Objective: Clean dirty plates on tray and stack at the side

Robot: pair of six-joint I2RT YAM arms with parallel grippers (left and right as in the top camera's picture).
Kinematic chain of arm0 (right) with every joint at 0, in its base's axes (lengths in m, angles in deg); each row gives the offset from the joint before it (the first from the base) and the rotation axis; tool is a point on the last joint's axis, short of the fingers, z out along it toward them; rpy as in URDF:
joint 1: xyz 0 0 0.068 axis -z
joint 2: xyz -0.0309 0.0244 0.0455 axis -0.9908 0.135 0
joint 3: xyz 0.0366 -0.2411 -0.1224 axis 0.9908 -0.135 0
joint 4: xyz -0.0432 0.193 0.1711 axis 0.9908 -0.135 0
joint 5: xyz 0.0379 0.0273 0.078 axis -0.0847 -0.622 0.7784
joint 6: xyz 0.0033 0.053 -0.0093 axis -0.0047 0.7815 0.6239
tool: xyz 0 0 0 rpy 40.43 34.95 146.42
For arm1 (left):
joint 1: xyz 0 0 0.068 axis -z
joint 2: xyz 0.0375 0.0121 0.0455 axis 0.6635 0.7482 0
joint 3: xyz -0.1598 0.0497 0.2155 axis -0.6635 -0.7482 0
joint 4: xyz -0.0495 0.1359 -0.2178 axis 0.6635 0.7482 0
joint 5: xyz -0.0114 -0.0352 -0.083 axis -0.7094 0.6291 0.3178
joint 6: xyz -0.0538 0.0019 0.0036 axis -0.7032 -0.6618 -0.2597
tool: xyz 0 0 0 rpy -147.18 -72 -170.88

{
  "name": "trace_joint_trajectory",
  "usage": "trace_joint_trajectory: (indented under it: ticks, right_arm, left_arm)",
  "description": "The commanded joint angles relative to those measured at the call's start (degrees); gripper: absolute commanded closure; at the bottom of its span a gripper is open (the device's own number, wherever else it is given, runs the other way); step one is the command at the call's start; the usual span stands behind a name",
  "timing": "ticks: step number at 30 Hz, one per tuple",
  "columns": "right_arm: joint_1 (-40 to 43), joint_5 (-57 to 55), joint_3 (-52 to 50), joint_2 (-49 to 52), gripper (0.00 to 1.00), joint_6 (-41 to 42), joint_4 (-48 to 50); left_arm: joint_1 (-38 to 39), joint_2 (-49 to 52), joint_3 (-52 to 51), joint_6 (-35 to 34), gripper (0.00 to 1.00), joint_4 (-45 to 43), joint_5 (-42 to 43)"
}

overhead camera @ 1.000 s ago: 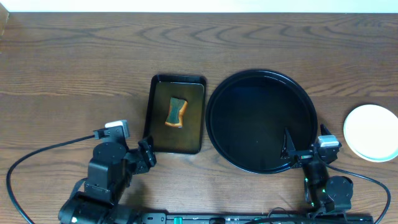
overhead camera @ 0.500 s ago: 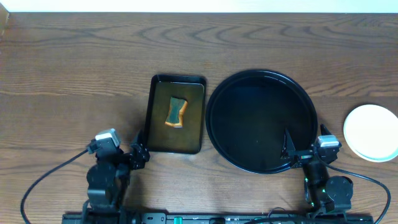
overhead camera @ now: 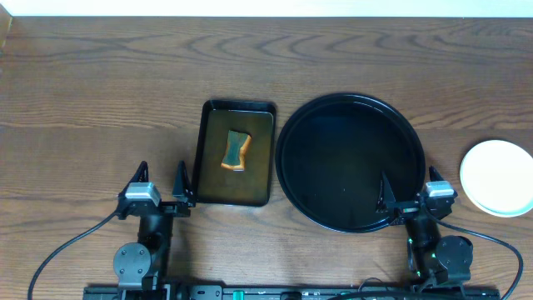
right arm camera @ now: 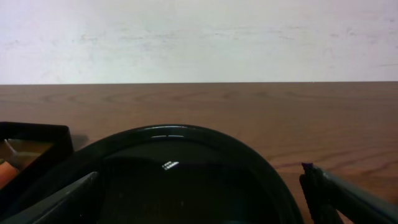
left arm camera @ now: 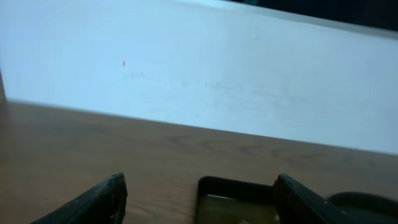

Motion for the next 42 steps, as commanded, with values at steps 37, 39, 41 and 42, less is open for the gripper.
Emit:
trace_joint_trajectory:
  ticks: [37, 39, 41, 42]
  right_arm:
    - [-0.28, -0.15, -0.07, -0.31, 0.01, 0.15, -0.24]
    - [-0.28, -0.15, -0.07, -0.31, 0.01, 0.15, -0.24]
    - [-0.28, -0.15, -0.07, -0.31, 0.01, 0.15, -0.24]
    - [-0.28, -0.15, -0.07, -0.31, 0.01, 0.15, -0.24]
  left_arm:
    - [-0.28, -0.35, -2.84, 6.16, 0.24, 10.75, 1.16]
    - [-0.28, -0.35, -2.84, 6.16, 0.24, 10.75, 1.16]
    - [-0.28, -0.35, -2.84, 6.16, 0.24, 10.75, 1.16]
    - [-0.28, -0.35, -2.84, 6.16, 0.24, 10.75, 1.16]
